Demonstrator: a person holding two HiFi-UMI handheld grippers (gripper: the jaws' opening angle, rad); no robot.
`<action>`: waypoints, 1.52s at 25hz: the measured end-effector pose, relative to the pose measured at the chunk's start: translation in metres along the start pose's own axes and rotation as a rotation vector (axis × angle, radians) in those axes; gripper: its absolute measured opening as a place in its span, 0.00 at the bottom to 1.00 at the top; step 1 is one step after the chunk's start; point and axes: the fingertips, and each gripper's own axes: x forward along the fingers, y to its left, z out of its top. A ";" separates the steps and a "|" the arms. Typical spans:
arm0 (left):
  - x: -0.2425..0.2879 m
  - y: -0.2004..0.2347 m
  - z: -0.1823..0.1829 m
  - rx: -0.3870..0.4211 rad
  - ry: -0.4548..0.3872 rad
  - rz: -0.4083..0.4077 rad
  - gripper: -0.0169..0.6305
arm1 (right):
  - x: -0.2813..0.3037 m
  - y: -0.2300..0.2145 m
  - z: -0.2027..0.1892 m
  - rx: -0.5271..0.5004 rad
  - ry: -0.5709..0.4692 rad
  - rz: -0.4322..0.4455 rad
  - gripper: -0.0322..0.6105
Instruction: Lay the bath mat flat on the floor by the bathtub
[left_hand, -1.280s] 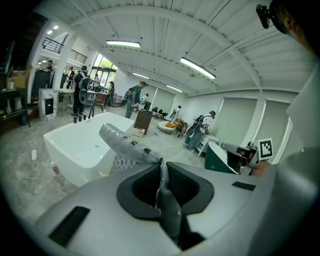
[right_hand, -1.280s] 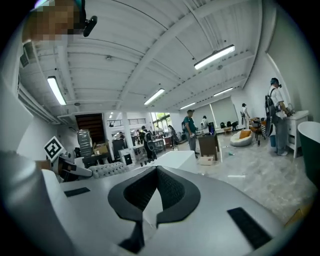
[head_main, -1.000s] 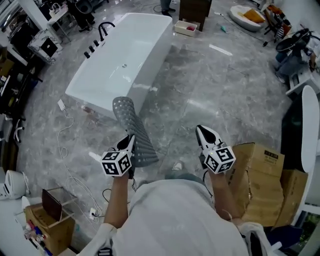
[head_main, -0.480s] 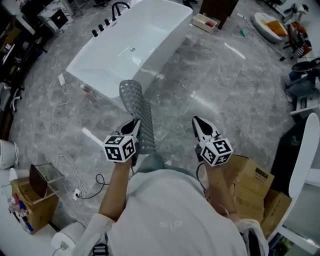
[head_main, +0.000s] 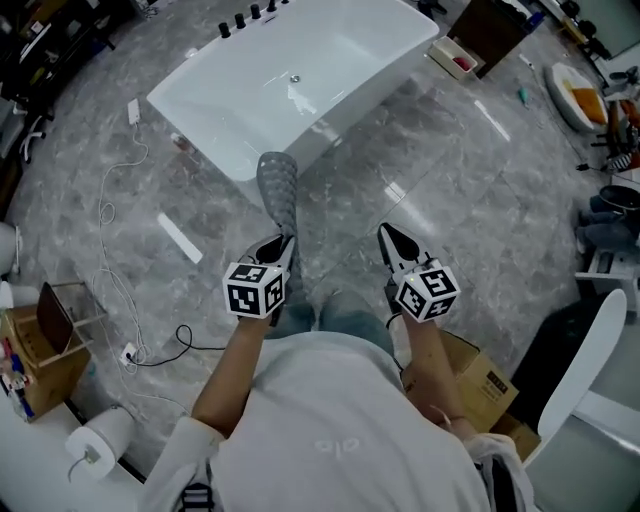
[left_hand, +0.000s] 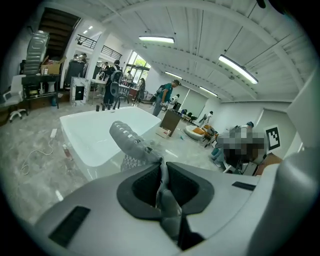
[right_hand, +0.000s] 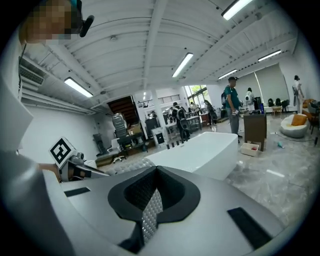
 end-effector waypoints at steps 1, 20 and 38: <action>0.006 0.005 0.000 -0.008 0.002 0.012 0.10 | 0.012 -0.004 0.003 -0.006 0.011 0.017 0.09; 0.185 0.043 0.002 -0.263 -0.039 0.299 0.10 | 0.181 -0.140 0.017 -0.117 0.240 0.384 0.09; 0.358 0.114 -0.053 -0.372 -0.148 0.311 0.10 | 0.263 -0.207 -0.113 -0.105 0.476 0.427 0.09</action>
